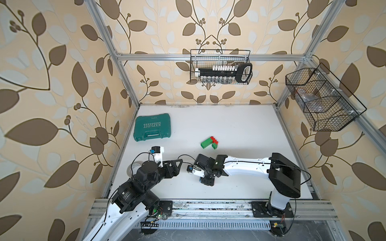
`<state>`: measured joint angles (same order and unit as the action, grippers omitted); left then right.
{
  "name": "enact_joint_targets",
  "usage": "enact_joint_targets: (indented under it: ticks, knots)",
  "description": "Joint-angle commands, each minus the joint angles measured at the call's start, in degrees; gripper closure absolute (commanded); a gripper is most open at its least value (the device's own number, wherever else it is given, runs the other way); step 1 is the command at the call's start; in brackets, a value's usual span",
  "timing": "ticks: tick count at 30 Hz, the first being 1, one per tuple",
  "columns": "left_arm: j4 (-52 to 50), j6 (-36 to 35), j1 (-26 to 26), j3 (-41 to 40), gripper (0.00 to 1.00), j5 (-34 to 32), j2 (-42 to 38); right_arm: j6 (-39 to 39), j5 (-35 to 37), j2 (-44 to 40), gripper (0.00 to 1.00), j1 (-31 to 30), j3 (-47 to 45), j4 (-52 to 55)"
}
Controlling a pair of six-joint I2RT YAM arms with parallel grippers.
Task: Assemble the letter r with lego
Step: Assemble the lego brick with the lego brick.
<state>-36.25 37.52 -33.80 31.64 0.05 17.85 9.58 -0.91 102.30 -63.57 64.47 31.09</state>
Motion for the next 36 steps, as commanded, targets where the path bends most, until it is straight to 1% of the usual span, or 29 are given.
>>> enact_joint_targets:
  ticks: [1,7,10,14,17,20,23,27,31,36]
  knots:
    - [0.29,-1.26,-0.24,0.73,0.14,-0.11,1.06,-4.04,1.44,1.48,1.00,0.55,-3.31,-2.20]
    - [0.57,-1.74,-0.29,0.91,0.14,-0.03,1.84,-12.57,5.86,-2.71,1.00,0.31,-7.98,-9.20]
    - [0.63,-1.93,-0.25,1.10,0.14,0.20,2.09,-14.54,8.79,-4.32,1.00,-0.42,-8.90,-11.00]
    - [0.48,-2.26,-0.24,1.33,0.14,0.38,2.16,-15.15,12.61,-5.91,1.00,-1.44,-8.72,-12.47]
    - [0.21,-2.26,-0.27,1.59,0.14,0.16,1.93,-14.54,13.70,-7.41,1.00,-1.99,-7.83,-14.19]
    - [0.04,-2.11,-0.30,1.60,0.14,-0.07,1.58,-13.17,14.53,-7.66,1.00,-2.38,-4.52,-13.62]
    - [-0.23,-1.81,-0.29,1.68,0.14,-0.47,1.25,-11.82,15.52,-7.08,1.00,-2.82,-1.00,-12.94]
    - [-0.82,-1.45,-0.23,2.04,0.13,-1.33,1.08,-11.39,15.65,-4.34,1.00,-3.13,1.33,-15.66]
    - [-2.07,0.54,-0.22,2.63,0.14,-3.00,1.16,-10.74,19.46,0.16,1.00,-5.86,0.90,-23.71]
    - [-4.62,2.02,-0.23,4.15,0.13,-5.57,0.73,-12.85,24.37,5.18,1.00,-8.64,0.43,-31.22]
